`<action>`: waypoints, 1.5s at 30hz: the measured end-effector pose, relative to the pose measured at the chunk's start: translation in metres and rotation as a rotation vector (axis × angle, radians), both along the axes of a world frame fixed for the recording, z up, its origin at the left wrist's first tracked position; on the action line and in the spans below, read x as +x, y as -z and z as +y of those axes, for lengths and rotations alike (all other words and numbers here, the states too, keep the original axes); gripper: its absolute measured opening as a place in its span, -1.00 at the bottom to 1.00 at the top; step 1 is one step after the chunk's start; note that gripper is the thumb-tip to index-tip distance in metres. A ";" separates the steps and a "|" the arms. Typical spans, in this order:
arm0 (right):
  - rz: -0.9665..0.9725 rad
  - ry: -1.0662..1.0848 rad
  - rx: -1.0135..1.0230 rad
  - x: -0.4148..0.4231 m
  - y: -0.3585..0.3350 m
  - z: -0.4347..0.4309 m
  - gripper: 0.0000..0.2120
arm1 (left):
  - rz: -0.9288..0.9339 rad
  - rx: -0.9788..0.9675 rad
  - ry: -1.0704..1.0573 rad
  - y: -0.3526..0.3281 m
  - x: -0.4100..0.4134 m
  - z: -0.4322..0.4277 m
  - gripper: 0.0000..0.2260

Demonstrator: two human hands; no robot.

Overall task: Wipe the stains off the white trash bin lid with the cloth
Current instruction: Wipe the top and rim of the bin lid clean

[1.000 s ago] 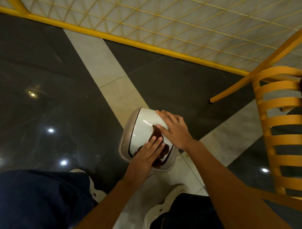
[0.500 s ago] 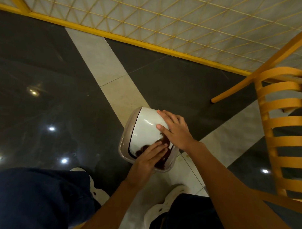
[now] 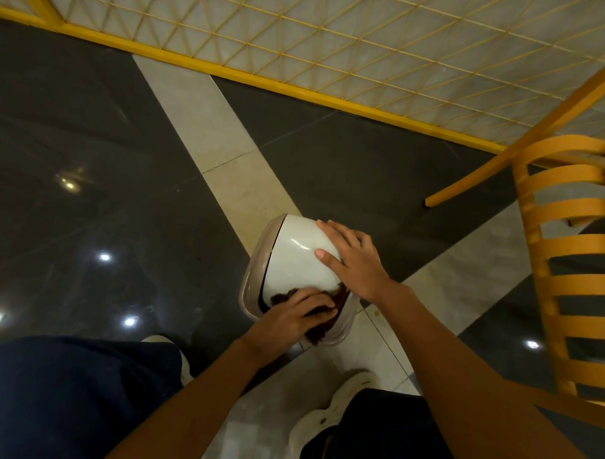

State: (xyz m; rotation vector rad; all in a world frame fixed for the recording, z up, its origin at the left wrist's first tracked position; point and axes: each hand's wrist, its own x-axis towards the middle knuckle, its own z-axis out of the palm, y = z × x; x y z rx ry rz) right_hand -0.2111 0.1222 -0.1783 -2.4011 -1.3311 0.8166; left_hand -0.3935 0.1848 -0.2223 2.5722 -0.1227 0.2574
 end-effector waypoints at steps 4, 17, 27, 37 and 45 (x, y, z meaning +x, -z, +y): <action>0.017 0.010 0.013 0.000 0.001 0.000 -0.41 | 0.141 -0.115 -0.027 -0.001 -0.032 0.038 -0.69; -0.008 0.025 0.022 -0.005 0.003 0.002 -0.41 | 0.094 0.019 0.053 0.004 -0.024 0.024 -0.67; -0.009 0.035 0.018 -0.007 0.000 0.005 -0.38 | 0.026 -0.175 -0.363 0.005 -0.039 0.024 -0.67; -0.008 0.028 0.009 -0.003 0.002 0.008 -0.37 | -0.078 -0.499 -0.905 -0.034 0.011 0.031 -0.57; 0.017 -0.001 0.008 0.000 0.000 0.007 -0.38 | -0.044 -0.589 -0.994 -0.030 -0.006 0.000 -0.64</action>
